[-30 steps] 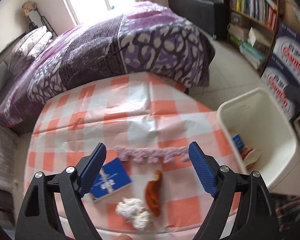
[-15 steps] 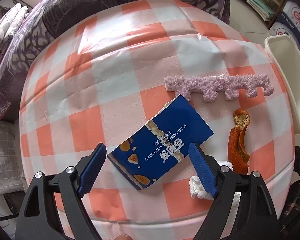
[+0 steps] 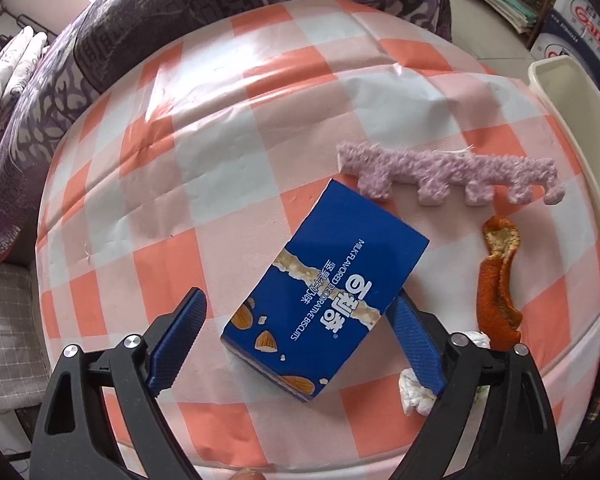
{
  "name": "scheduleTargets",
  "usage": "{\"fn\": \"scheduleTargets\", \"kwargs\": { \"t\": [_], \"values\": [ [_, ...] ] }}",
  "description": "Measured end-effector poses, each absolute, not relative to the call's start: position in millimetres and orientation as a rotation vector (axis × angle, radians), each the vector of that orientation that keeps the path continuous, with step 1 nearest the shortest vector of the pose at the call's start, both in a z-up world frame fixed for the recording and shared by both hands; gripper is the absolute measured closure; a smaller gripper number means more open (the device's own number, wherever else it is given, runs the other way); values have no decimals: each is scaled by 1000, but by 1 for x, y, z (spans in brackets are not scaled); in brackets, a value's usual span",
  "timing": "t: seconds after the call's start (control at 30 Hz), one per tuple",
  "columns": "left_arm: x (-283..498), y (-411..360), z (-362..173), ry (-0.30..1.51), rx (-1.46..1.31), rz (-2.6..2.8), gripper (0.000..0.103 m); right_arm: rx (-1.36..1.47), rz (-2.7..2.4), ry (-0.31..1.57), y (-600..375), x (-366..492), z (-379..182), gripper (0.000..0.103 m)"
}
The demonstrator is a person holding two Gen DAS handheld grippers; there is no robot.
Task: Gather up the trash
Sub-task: 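Grasp the blue biscuit box with the left gripper, then grasp a white tissue and orange peel together with the right gripper while the left gripper lifts the box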
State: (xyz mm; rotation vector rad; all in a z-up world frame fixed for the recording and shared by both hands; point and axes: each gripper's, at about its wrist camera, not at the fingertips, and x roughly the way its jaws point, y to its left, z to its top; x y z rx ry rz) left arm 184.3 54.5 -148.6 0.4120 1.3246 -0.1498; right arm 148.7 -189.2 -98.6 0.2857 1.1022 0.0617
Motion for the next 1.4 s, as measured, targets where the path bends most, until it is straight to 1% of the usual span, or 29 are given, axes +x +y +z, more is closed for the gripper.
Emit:
{"fn": "scheduleTargets", "kwargs": {
  "t": [0.07,0.13,0.2,0.3,0.47,0.7,0.73,0.77,0.83,1.0,1.03,1.07,1.1,1.17,1.4],
  "values": [
    [189,66,-147,1339,358,-125,16,285,68,1103,-186,148,-99,7],
    [191,80,-144,1376,257,-125,36,285,83,1097,-182,147,-98,7],
    [190,91,-142,1395,206,-77,43,290,115,1091,-176,145,-97,7],
    [186,106,-138,1399,146,-11,43,280,204,1096,-157,142,-96,7],
    [172,127,-113,1330,56,70,44,197,393,1111,-109,128,-96,7],
    [155,152,-69,1208,-61,186,43,-65,535,1073,-36,90,-102,8],
    [156,154,-63,1196,-73,194,43,-89,530,1064,-29,87,-104,9],
    [155,157,-60,1185,-81,202,43,-106,528,1063,-23,84,-107,15],
    [150,162,-54,1170,-95,215,43,-137,528,1073,-13,83,-113,22],
    [137,169,-51,1165,-105,221,43,-180,489,1095,-3,90,-128,27],
    [135,171,-51,1165,-105,222,43,-183,483,1099,-2,90,-131,34],
    [134,172,-51,1163,-106,226,43,-190,476,1098,0,91,-133,49],
    [133,174,-50,1161,-108,229,43,-195,471,1092,0,93,-134,57],
    [131,177,-48,1150,-116,239,43,-151,489,1079,-3,97,-130,65],
    [126,176,-33,1068,-130,245,43,21,474,946,-26,109,-91,66]
  ]
}}
